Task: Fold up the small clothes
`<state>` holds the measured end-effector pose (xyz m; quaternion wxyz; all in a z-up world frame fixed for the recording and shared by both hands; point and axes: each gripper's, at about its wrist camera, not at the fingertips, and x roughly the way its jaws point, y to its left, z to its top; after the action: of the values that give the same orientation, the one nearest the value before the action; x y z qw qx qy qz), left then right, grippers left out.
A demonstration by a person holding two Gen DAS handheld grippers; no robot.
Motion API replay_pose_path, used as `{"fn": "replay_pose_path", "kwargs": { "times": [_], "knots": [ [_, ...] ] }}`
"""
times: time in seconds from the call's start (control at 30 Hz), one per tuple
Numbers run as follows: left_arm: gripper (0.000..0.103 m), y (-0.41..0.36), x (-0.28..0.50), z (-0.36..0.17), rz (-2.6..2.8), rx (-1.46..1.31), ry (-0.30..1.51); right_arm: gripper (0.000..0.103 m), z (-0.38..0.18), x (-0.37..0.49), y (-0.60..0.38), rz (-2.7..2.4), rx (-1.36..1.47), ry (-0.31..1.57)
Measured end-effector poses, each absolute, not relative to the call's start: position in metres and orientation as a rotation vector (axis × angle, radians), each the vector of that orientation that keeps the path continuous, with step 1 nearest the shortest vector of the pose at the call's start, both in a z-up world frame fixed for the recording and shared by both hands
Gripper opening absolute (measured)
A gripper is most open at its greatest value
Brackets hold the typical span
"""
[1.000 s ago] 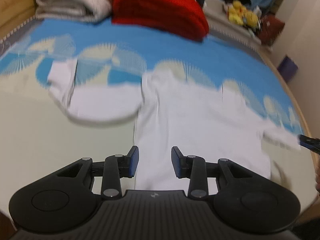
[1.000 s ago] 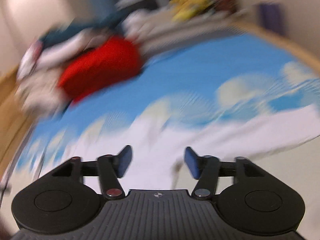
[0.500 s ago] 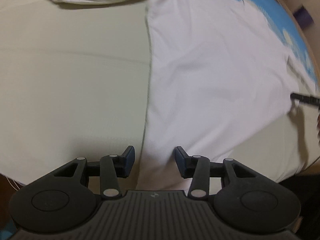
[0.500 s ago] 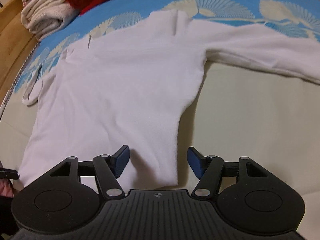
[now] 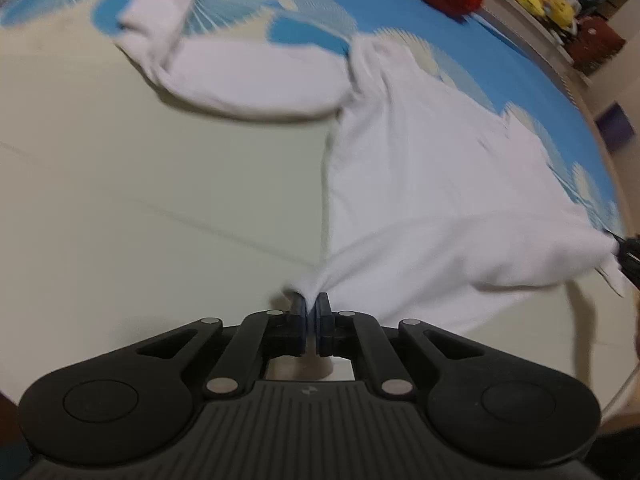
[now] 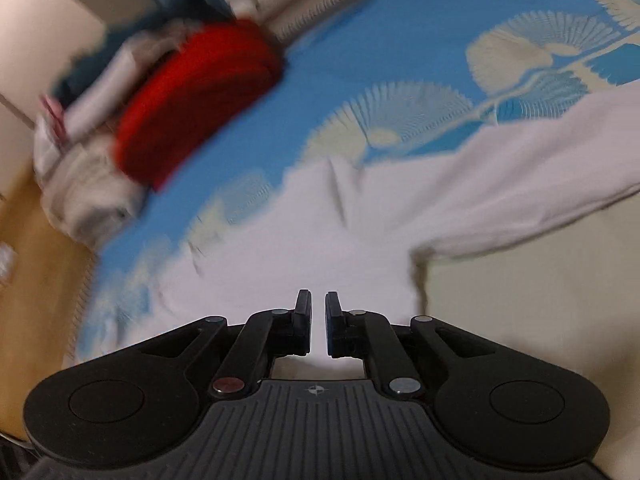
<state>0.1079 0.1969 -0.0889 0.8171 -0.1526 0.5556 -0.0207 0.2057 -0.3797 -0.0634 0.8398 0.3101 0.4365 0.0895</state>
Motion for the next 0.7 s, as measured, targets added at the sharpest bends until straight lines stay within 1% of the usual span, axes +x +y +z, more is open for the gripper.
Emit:
{"fn": "replay_pose_path", "kwargs": {
  "times": [0.07, 0.1, 0.13, 0.2, 0.3, 0.37, 0.4, 0.43, 0.47, 0.5, 0.7],
  "knots": [
    [0.004, 0.195, 0.106, -0.095, -0.044, -0.317, 1.192, 0.009, -0.058, 0.204, -0.377, 0.216, 0.614, 0.926],
    [0.004, 0.194, 0.106, -0.095, -0.052, -0.311, 1.193, 0.012, -0.053, 0.201, -0.38, 0.233, 0.592, 0.913],
    [0.004, 0.192, 0.106, -0.096, -0.063, -0.302, 1.191, 0.019, -0.049, 0.198, -0.384, 0.251, 0.578, 0.907],
    [0.004, 0.19, 0.111, -0.095, -0.077, -0.28, 1.192, 0.026, -0.044, 0.192, -0.394, 0.291, 0.558, 0.905],
    [0.004, 0.187, 0.12, -0.098, -0.085, -0.282, 1.195, 0.026, -0.05, 0.179, -0.4, 0.338, 0.451, 0.931],
    [0.01, 0.187, 0.12, -0.099, -0.089, -0.287, 1.199, 0.027, -0.059, 0.179, -0.391, 0.348, 0.384, 0.965],
    [0.021, 0.189, 0.12, -0.099, -0.088, -0.292, 1.202, 0.028, -0.064, 0.178, -0.384, 0.36, 0.343, 0.974],
    [0.037, 0.189, 0.121, -0.099, -0.086, -0.301, 1.207, 0.029, -0.068, 0.18, -0.375, 0.369, 0.299, 0.975],
    [0.044, 0.189, 0.121, -0.099, -0.086, -0.31, 1.214, 0.031, -0.071, 0.184, -0.367, 0.373, 0.27, 0.977],
    [0.048, 0.189, 0.121, -0.099, -0.088, -0.317, 1.216, 0.032, -0.077, 0.186, -0.36, 0.377, 0.249, 0.989],
    [0.048, 0.194, 0.116, -0.103, -0.083, -0.304, 1.236, 0.034, -0.101, 0.203, -0.328, 0.385, 0.139, 1.032]
  ]
}}
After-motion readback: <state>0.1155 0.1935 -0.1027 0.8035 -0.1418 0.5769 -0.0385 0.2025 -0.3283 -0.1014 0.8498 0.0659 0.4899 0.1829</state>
